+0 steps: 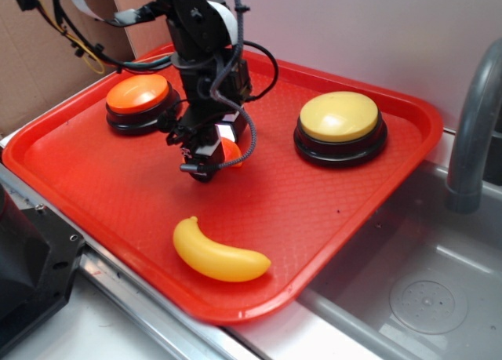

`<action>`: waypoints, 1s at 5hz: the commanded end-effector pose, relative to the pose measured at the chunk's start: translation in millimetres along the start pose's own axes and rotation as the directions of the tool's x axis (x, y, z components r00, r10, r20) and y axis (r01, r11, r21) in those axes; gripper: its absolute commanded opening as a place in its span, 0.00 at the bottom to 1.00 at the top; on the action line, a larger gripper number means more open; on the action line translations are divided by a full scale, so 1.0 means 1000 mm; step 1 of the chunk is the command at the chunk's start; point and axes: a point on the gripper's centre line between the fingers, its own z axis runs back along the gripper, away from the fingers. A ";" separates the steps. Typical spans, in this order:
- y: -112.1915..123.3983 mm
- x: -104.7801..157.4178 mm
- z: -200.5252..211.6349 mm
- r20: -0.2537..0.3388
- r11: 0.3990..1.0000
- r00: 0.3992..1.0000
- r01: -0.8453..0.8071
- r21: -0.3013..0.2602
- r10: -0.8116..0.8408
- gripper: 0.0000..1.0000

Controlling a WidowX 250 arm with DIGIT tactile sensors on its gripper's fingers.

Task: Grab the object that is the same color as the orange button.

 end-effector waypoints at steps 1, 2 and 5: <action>0.002 -0.004 0.094 -0.007 0.885 0.888 -0.457 0.094 0.459 0.00; -0.008 -0.010 0.123 -0.070 0.763 0.760 -0.641 0.084 0.646 0.00; -0.027 -0.007 0.174 -0.021 0.488 0.500 -0.834 0.257 0.866 0.00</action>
